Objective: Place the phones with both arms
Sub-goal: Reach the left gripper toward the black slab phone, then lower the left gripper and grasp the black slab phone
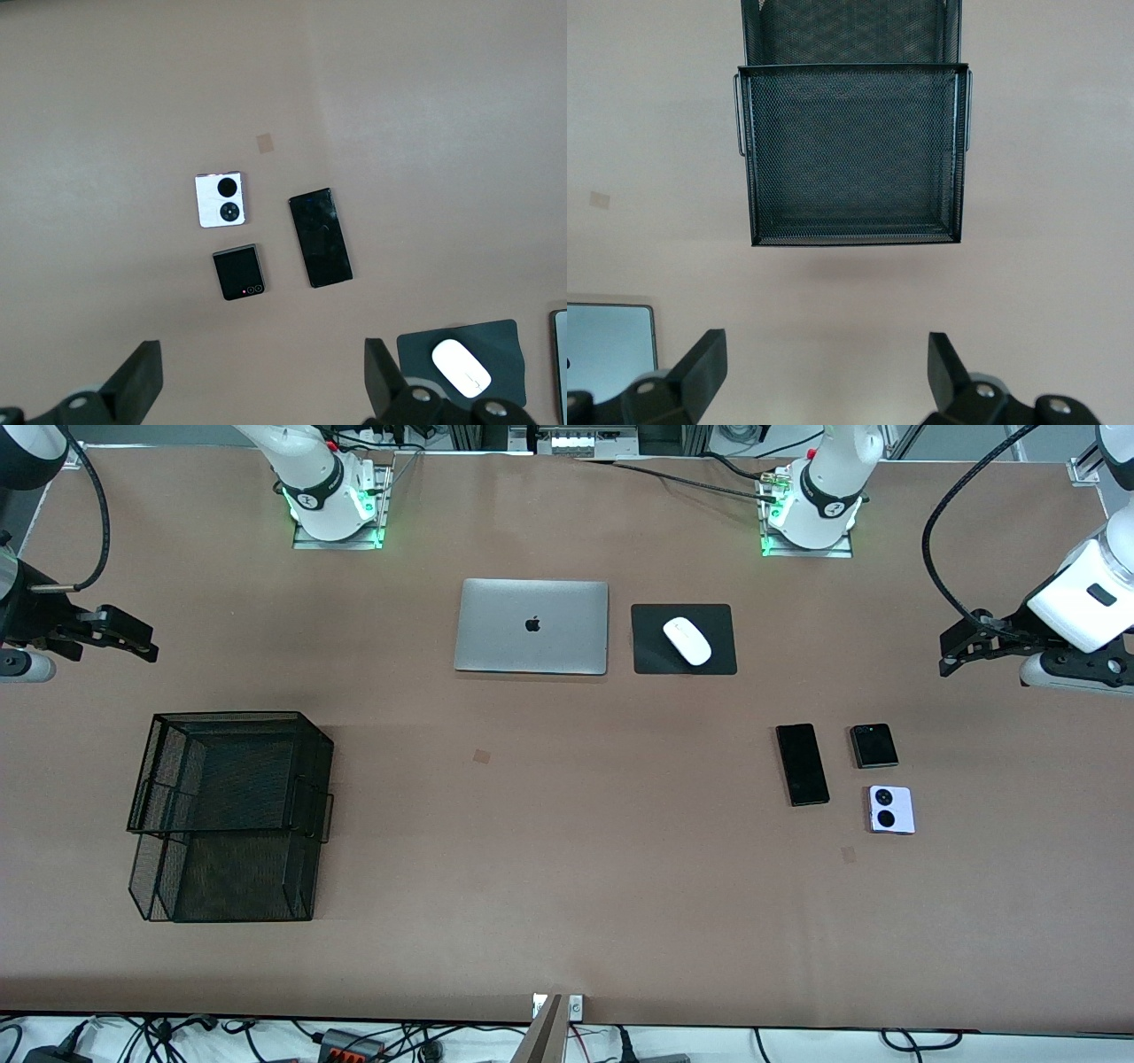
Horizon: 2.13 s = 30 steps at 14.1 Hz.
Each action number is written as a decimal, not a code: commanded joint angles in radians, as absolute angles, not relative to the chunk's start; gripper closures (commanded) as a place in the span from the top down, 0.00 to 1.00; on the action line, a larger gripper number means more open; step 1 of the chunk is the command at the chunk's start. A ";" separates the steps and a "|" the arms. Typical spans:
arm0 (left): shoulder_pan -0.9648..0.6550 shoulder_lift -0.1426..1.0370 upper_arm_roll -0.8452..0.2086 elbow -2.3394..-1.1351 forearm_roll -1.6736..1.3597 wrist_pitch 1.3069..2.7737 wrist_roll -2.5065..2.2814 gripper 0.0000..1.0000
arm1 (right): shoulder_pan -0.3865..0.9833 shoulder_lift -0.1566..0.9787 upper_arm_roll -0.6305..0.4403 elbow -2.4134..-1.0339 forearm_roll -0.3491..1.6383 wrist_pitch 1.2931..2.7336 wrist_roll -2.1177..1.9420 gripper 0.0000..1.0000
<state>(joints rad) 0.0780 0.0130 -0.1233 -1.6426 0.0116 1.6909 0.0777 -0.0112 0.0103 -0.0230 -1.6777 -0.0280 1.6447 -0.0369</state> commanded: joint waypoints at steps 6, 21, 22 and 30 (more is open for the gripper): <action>0.077 0.034 -0.130 -1.605 0.040 1.643 0.061 1.00 | -0.014 -0.015 -0.017 -1.698 -0.032 1.641 -0.028 1.00; 0.095 0.307 -0.127 -1.639 0.031 1.724 0.005 1.00 | -0.012 0.028 -0.014 -1.687 -0.029 1.655 -0.026 1.00; 0.091 0.328 -0.129 -1.681 0.028 1.803 -0.018 1.00 | -0.011 0.031 -0.014 -1.684 -0.029 1.655 -0.026 1.00; 0.018 0.472 -0.130 -2.083 0.032 2.633 -0.100 1.00 | -0.012 0.071 -0.012 -1.658 -0.028 1.657 -0.026 1.00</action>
<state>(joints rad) 0.0241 0.4553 -0.1315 -2.0179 0.0117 2.5082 -0.0876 -0.0100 0.0614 -0.0174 -1.6778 -0.0279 1.6613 -0.0369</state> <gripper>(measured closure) 0.000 0.000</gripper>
